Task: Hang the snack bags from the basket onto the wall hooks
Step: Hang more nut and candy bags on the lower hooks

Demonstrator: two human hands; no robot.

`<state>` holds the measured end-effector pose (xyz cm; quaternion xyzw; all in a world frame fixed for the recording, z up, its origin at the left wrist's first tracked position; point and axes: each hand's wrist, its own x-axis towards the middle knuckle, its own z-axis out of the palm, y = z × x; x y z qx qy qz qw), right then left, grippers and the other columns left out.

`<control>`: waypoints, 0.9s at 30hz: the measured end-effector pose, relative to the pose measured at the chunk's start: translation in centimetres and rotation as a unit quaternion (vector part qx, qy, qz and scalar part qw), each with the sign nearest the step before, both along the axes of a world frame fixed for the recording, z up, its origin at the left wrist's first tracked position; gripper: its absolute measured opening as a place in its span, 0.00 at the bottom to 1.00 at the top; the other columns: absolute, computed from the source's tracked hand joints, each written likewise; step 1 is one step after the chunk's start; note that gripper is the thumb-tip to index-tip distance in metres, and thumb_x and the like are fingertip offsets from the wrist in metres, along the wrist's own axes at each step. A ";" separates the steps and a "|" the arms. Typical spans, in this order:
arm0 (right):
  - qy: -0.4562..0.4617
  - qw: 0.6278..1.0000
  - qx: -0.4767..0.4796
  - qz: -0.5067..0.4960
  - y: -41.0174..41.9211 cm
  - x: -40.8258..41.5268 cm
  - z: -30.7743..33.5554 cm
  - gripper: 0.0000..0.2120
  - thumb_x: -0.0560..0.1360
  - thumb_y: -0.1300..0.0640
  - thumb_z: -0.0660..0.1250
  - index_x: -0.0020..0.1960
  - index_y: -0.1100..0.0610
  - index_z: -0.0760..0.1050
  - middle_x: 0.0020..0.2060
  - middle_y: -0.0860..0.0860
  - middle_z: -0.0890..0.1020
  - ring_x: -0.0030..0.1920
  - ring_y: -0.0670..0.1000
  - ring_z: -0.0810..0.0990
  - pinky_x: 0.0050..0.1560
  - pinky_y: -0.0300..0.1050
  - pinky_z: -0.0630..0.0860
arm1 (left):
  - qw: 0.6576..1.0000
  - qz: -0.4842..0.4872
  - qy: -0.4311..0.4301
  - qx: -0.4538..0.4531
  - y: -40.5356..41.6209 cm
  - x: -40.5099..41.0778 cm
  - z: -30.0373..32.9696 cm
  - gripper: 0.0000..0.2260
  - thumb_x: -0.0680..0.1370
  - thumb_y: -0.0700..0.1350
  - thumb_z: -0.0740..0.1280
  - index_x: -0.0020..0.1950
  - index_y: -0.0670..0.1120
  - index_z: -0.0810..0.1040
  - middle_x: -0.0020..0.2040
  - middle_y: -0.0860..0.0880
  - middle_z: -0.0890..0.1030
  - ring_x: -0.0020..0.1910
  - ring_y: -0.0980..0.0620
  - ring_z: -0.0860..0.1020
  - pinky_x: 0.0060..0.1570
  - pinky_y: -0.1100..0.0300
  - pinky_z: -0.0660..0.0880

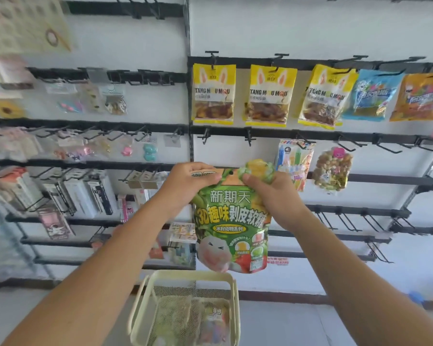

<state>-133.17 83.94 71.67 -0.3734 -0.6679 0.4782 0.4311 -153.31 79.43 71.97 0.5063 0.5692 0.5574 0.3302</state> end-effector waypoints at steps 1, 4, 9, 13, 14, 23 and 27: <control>0.001 1.000 -0.005 0.002 1.1 -0.9 -0.3 0.12 0.77 0.52 0.71 0.44 0.61 0.83 0.43 0.63 0.85 0.46 0.67 0.83 0.50 0.66 0.80 | 0.999 0.008 -0.036 -0.007 1.0 -0.7 -0.4 0.05 0.74 0.40 0.75 0.50 0.44 0.83 0.38 0.48 0.85 0.30 0.54 0.82 0.25 0.65 0.74; 0.012 1.000 -0.027 0.004 5.1 -3.5 -1.0 0.10 0.78 0.56 0.70 0.45 0.64 0.81 0.42 0.62 0.85 0.45 0.64 0.84 0.49 0.62 0.82 | 0.991 0.037 -0.129 -0.019 4.3 -2.7 -1.9 0.02 0.76 0.39 0.73 0.47 0.45 0.83 0.40 0.46 0.86 0.37 0.49 0.84 0.34 0.60 0.77; 0.016 0.999 -0.048 0.006 11.7 -7.8 -2.1 0.07 0.78 0.59 0.69 0.42 0.57 0.80 0.39 0.57 0.86 0.40 0.58 0.86 0.47 0.59 0.83 | 0.981 0.083 -0.173 -0.022 9.7 -5.7 -4.1 0.01 0.76 0.42 0.73 0.46 0.45 0.82 0.43 0.45 0.87 0.42 0.47 0.85 0.50 0.49 0.80; 0.009 0.999 -0.049 0.006 15.7 -11.3 -3.0 0.06 0.78 0.58 0.69 0.43 0.57 0.80 0.39 0.55 0.87 0.40 0.57 0.86 0.47 0.56 0.84 | 0.981 0.112 -0.154 -0.024 13.7 -8.7 -5.3 0.02 0.77 0.44 0.73 0.47 0.46 0.83 0.45 0.45 0.87 0.46 0.45 0.86 0.56 0.45 0.80; 0.006 0.999 -0.050 0.005 16.6 -12.1 -3.2 0.06 0.78 0.57 0.69 0.43 0.57 0.80 0.40 0.55 0.87 0.41 0.58 0.87 0.47 0.56 0.84 | 0.981 0.119 -0.155 -0.020 14.6 -9.4 -5.7 0.03 0.76 0.44 0.73 0.47 0.46 0.83 0.45 0.45 0.87 0.46 0.44 0.86 0.56 0.45 0.80; 0.029 0.997 -0.071 -0.027 21.0 -16.1 -4.4 0.06 0.77 0.56 0.70 0.44 0.58 0.81 0.37 0.53 0.87 0.39 0.55 0.87 0.42 0.50 0.84 | 0.966 0.126 -0.227 0.012 20.0 -12.6 -8.2 0.05 0.77 0.45 0.74 0.48 0.44 0.83 0.47 0.41 0.86 0.48 0.41 0.85 0.52 0.40 0.81; 0.045 0.995 -0.079 -0.035 21.8 -16.6 -4.2 0.05 0.78 0.56 0.70 0.44 0.57 0.80 0.38 0.53 0.87 0.39 0.55 0.87 0.40 0.47 0.84 | 0.969 0.125 -0.213 0.001 21.0 -13.1 -8.6 0.06 0.78 0.49 0.72 0.48 0.47 0.83 0.47 0.45 0.87 0.48 0.44 0.85 0.53 0.43 0.82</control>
